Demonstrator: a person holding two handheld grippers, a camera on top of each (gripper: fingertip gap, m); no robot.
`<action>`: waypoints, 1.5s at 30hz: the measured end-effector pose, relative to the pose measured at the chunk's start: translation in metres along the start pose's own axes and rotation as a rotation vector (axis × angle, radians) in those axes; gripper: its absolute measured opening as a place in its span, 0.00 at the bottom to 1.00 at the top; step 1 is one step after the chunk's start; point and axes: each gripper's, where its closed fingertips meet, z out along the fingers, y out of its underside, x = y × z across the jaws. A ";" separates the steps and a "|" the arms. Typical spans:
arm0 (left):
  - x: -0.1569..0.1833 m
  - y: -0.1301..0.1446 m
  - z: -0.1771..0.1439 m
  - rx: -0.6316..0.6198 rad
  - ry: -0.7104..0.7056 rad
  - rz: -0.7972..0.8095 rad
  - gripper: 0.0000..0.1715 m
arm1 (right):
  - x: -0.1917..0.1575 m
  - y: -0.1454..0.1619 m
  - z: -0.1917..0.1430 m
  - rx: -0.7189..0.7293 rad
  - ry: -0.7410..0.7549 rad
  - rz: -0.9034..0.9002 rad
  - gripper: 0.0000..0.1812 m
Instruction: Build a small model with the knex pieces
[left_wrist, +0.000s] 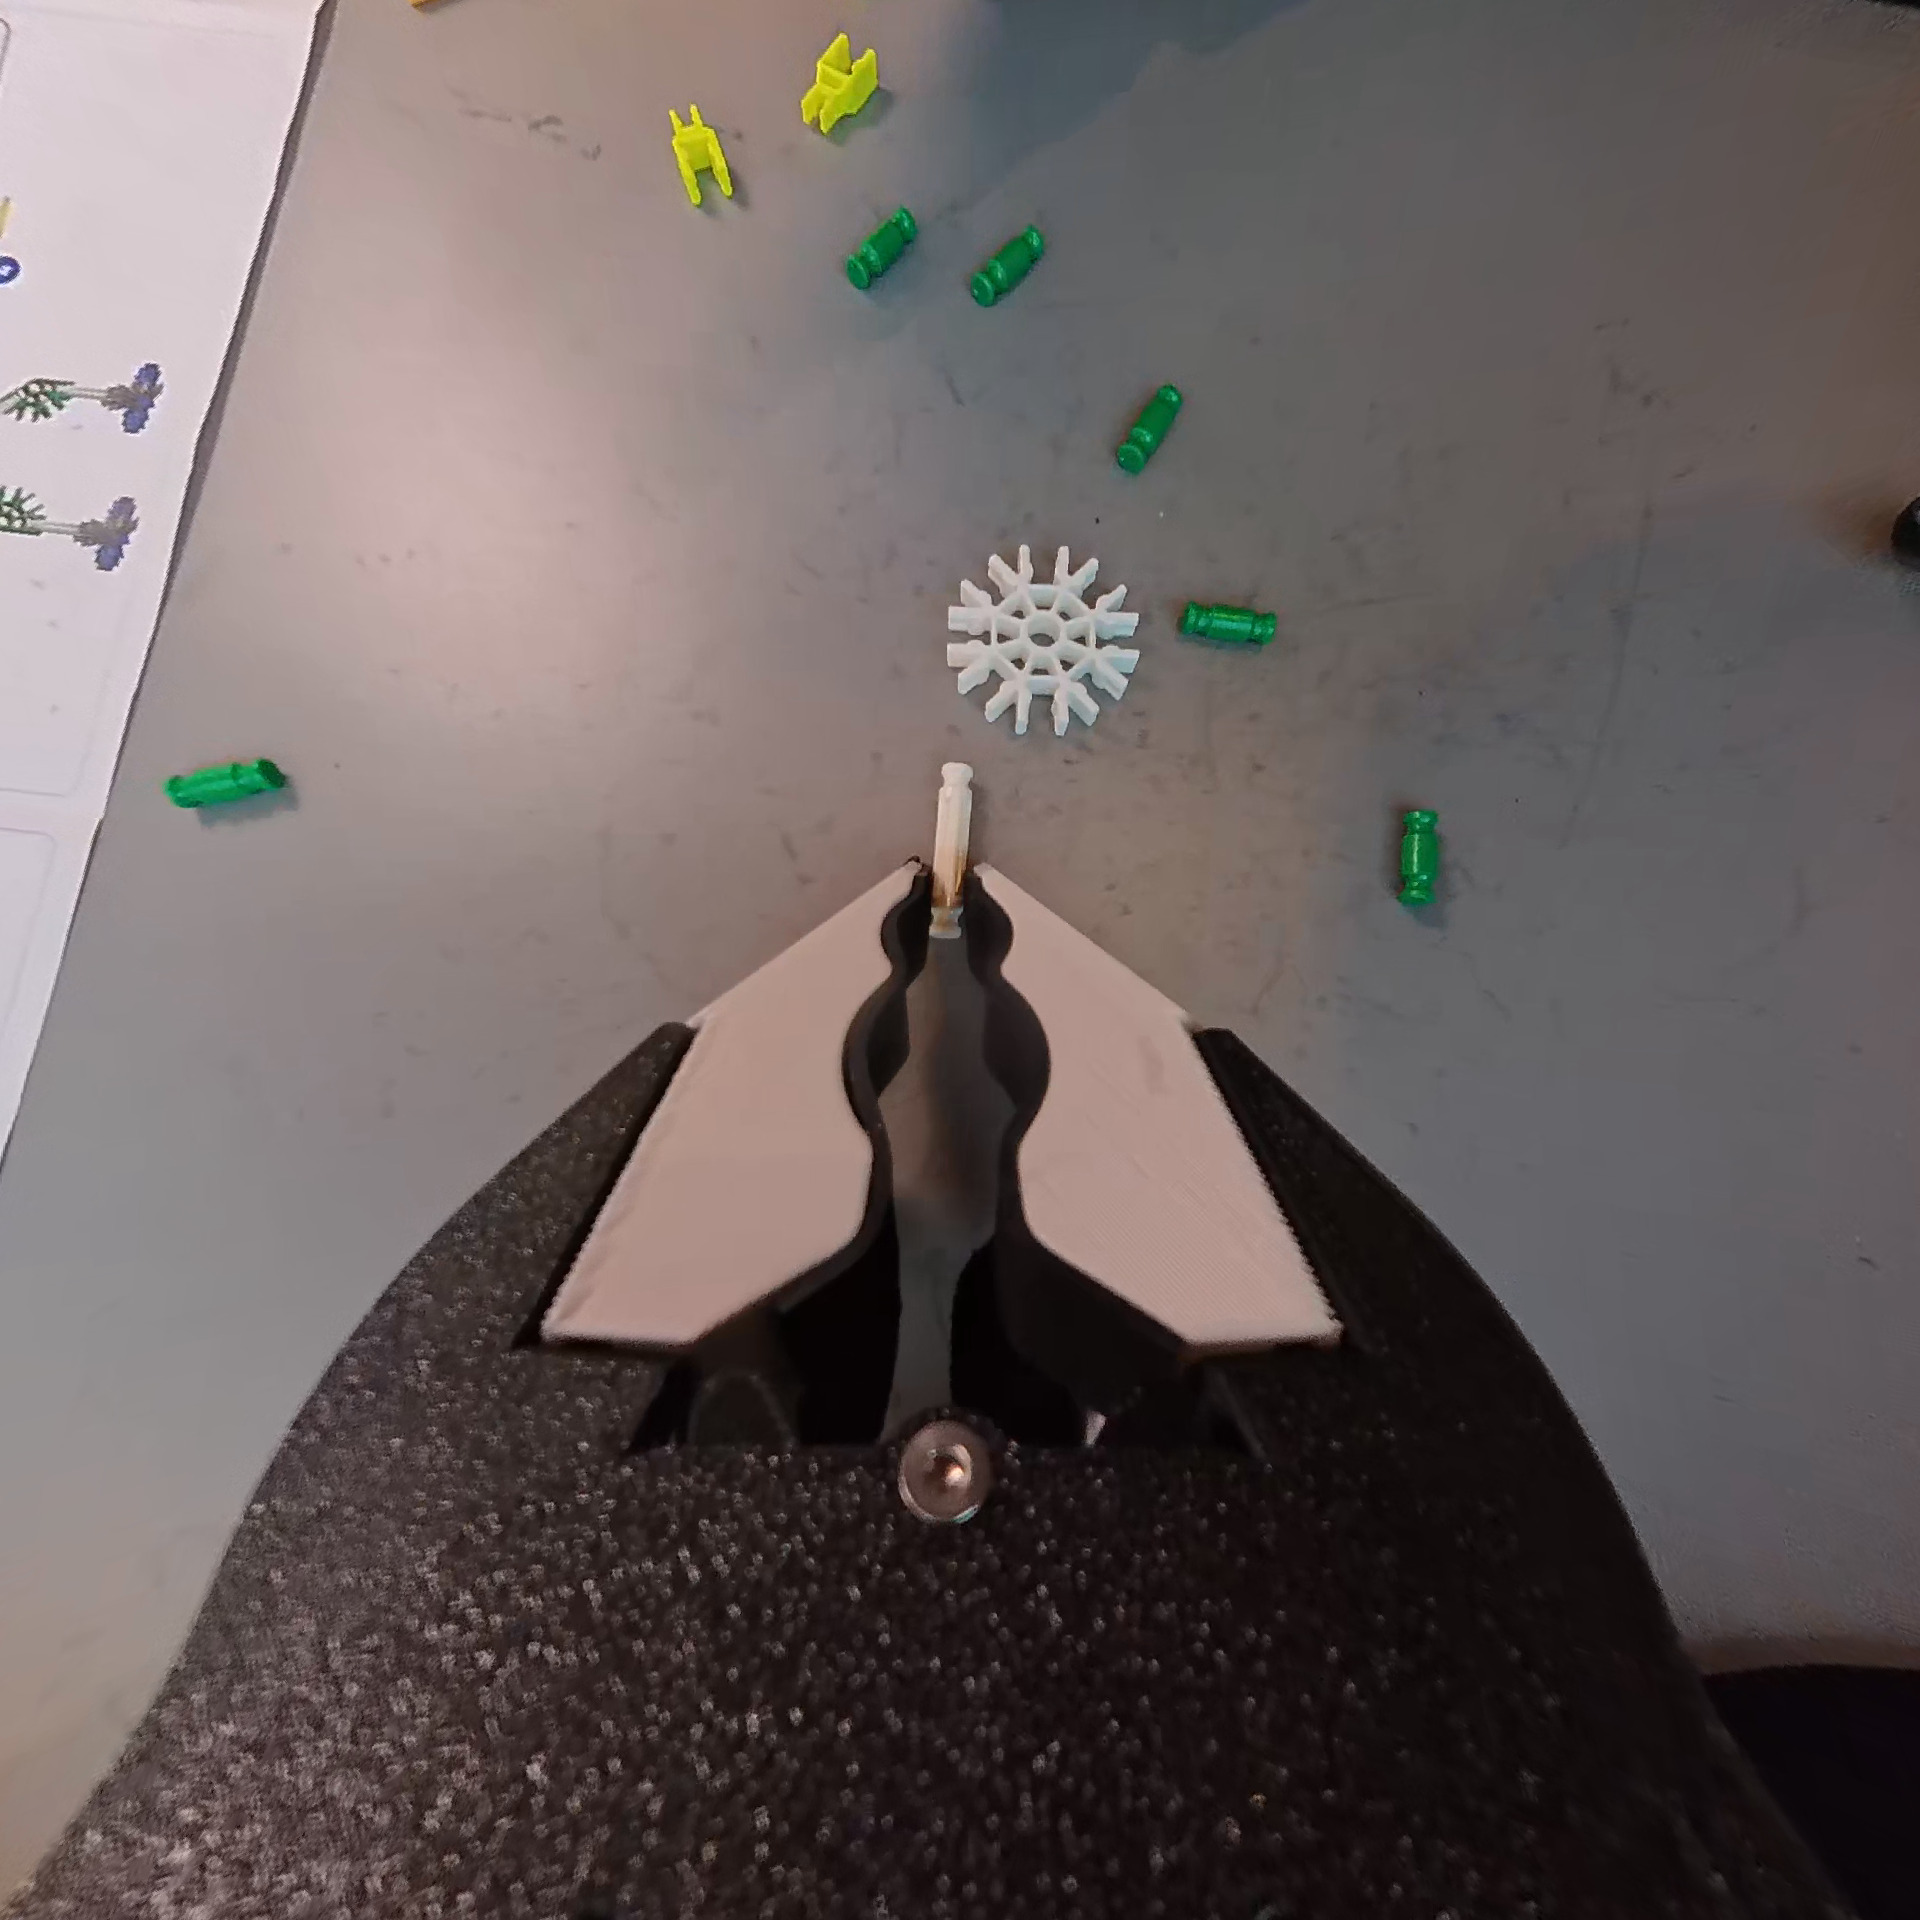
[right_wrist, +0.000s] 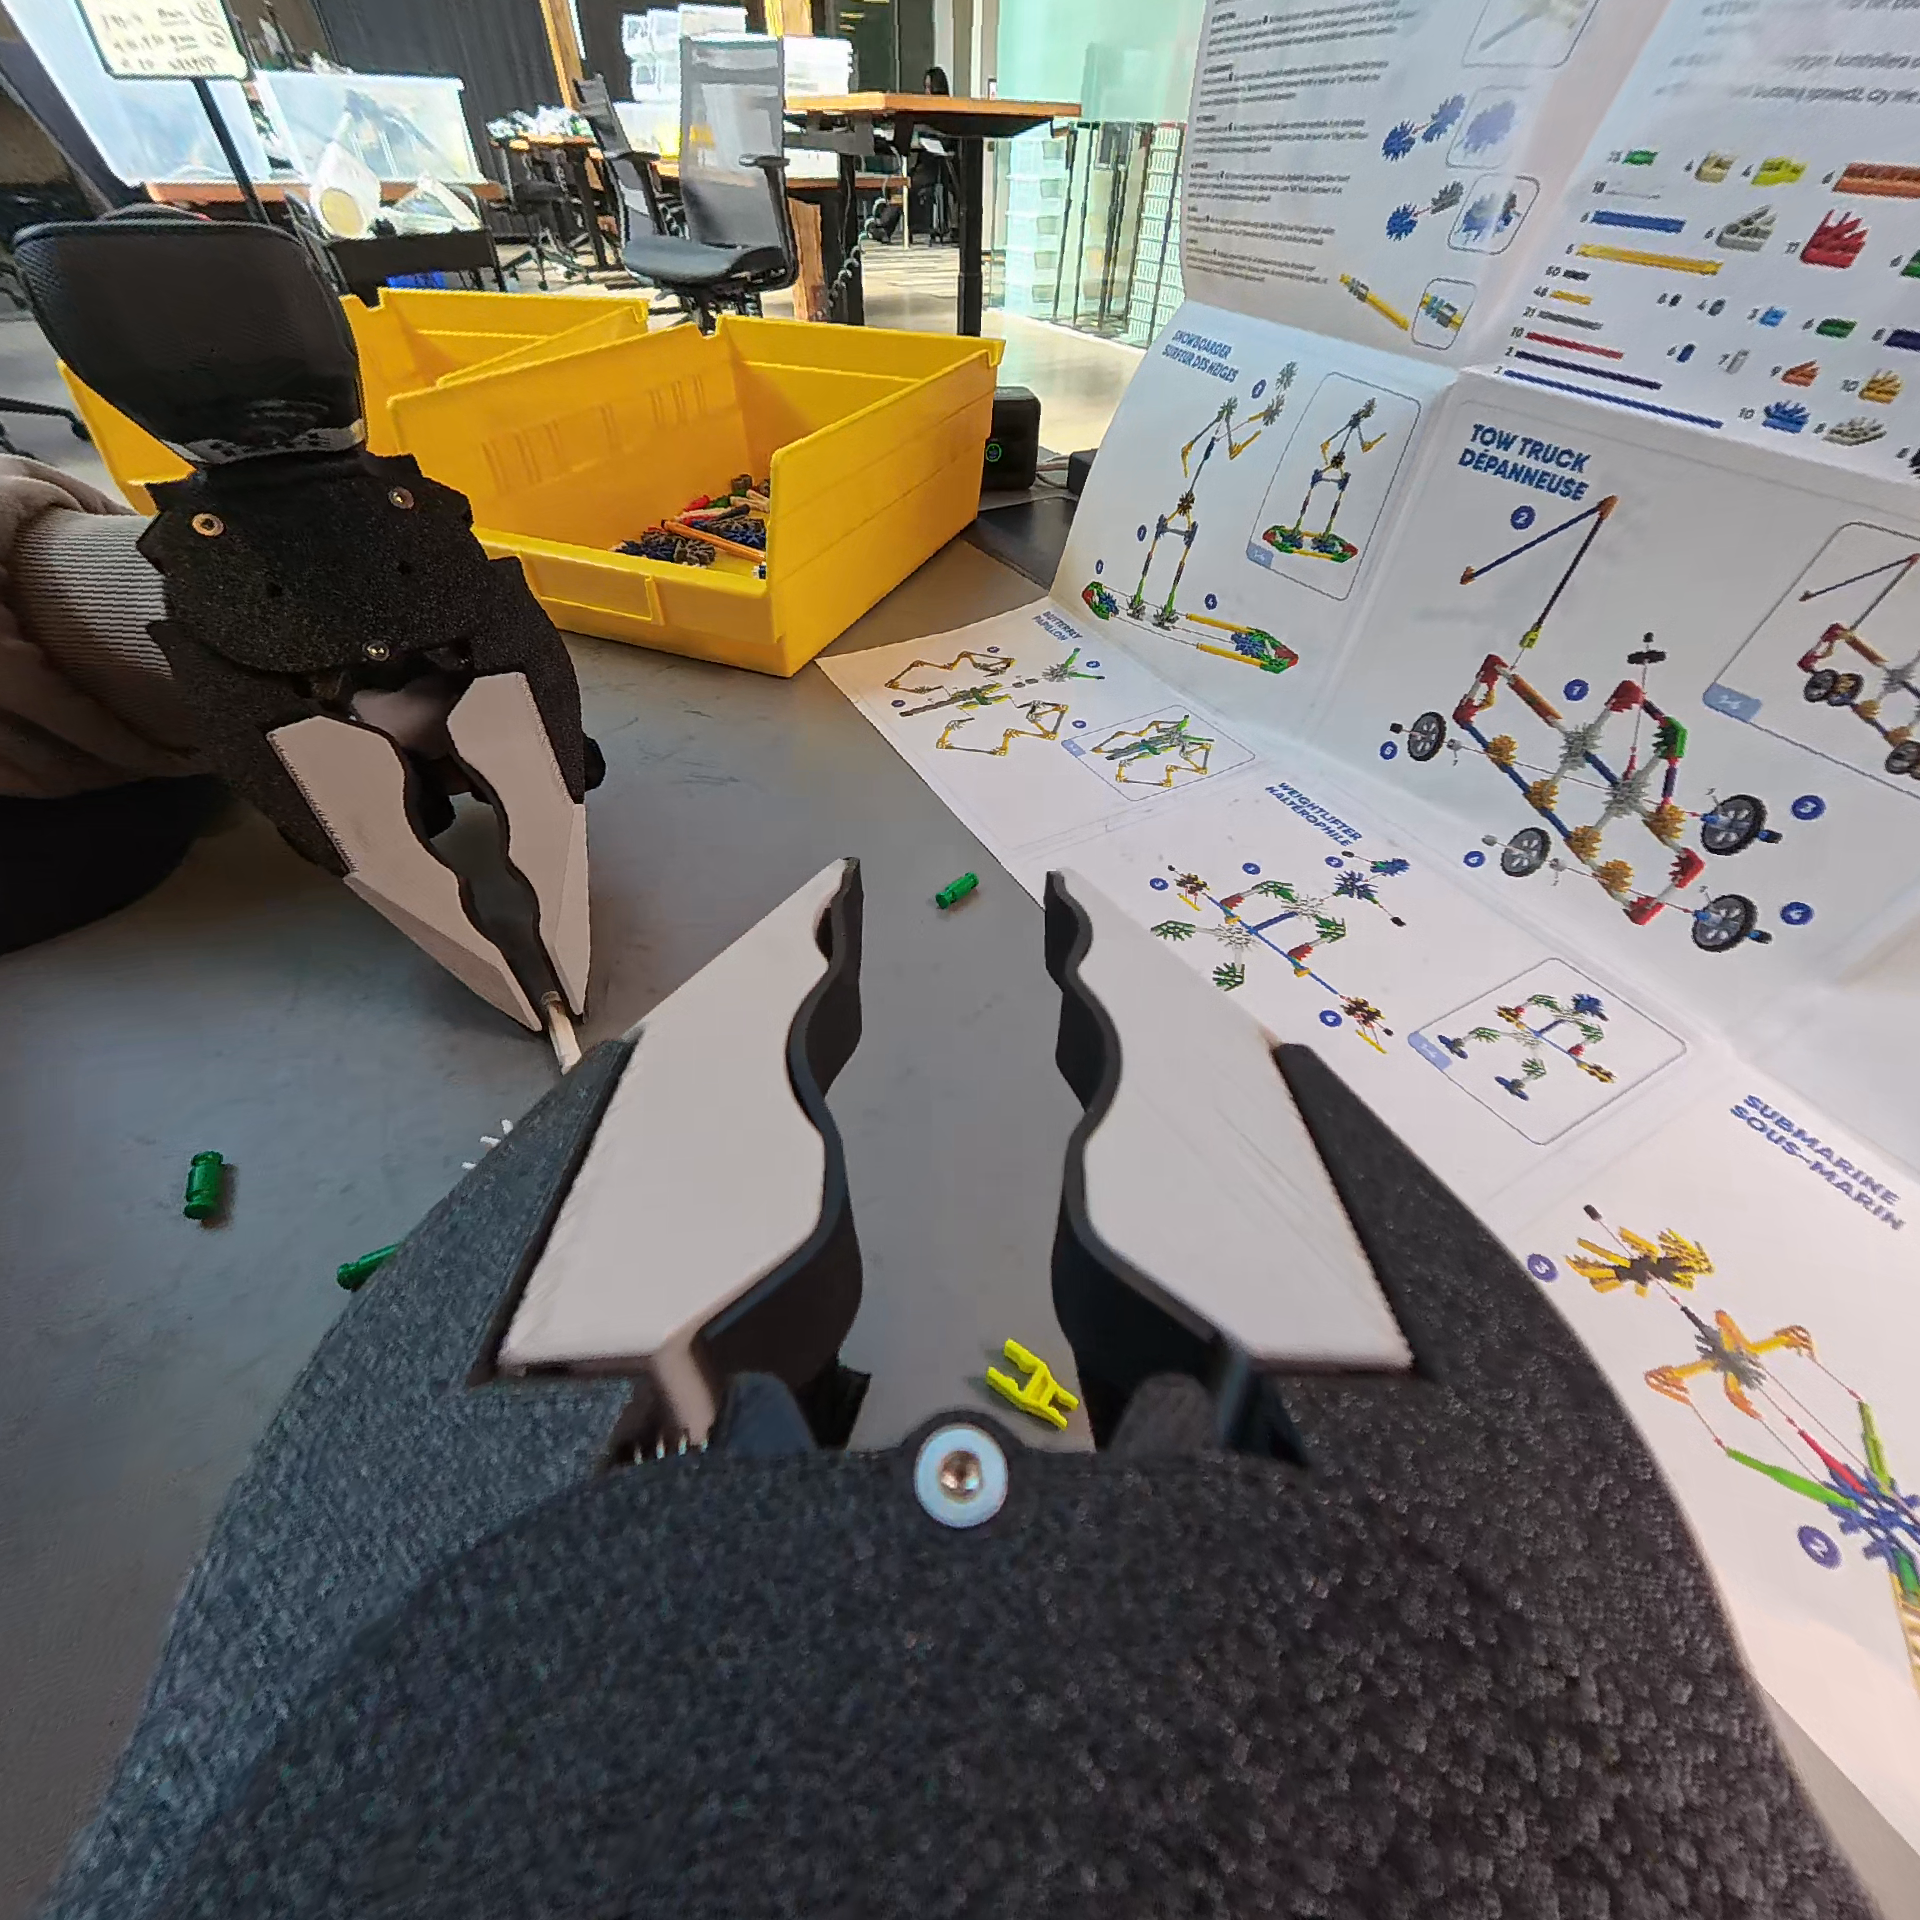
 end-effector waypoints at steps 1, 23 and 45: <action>0.000 0.000 0.000 0.001 0.001 -0.002 0.03 | 0.001 0.000 0.000 0.001 0.003 0.000 0.18; -0.004 -0.009 -0.004 0.079 -0.015 0.008 0.03 | -0.103 0.082 0.008 -0.509 -0.364 -0.206 0.26; -0.003 -0.022 0.008 -0.002 0.152 0.369 0.04 | -0.101 0.073 0.017 -0.448 -0.380 -0.212 0.02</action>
